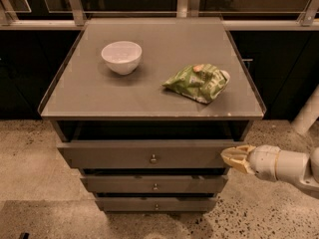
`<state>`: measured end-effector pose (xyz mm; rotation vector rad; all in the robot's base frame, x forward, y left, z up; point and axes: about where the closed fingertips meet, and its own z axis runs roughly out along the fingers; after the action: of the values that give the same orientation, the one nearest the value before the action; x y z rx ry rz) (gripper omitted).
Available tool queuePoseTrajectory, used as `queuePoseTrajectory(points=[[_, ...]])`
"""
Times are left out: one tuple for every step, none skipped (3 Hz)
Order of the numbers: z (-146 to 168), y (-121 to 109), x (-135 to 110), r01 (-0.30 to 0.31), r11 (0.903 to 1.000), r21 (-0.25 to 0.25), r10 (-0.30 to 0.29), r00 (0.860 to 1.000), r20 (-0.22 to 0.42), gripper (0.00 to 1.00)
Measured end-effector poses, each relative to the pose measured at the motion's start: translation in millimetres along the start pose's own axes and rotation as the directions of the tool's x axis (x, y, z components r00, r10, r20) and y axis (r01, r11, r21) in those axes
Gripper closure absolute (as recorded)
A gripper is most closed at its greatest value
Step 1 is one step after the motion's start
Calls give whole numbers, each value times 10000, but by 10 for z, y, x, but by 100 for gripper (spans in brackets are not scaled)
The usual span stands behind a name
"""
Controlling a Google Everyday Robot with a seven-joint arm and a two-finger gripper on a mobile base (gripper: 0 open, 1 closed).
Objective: Close top drawer
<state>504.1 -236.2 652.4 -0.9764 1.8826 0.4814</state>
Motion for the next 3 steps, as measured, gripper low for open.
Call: queuePoseTrajectory(points=[[-8, -134, -108, 136, 9993, 334, -134, 9999, -50, 100], [-9, -135, -108, 134, 9993, 337, -132, 9999, -48, 100], [-202, 99, 123, -752, 9971, 153, 750, 9971, 132, 100]])
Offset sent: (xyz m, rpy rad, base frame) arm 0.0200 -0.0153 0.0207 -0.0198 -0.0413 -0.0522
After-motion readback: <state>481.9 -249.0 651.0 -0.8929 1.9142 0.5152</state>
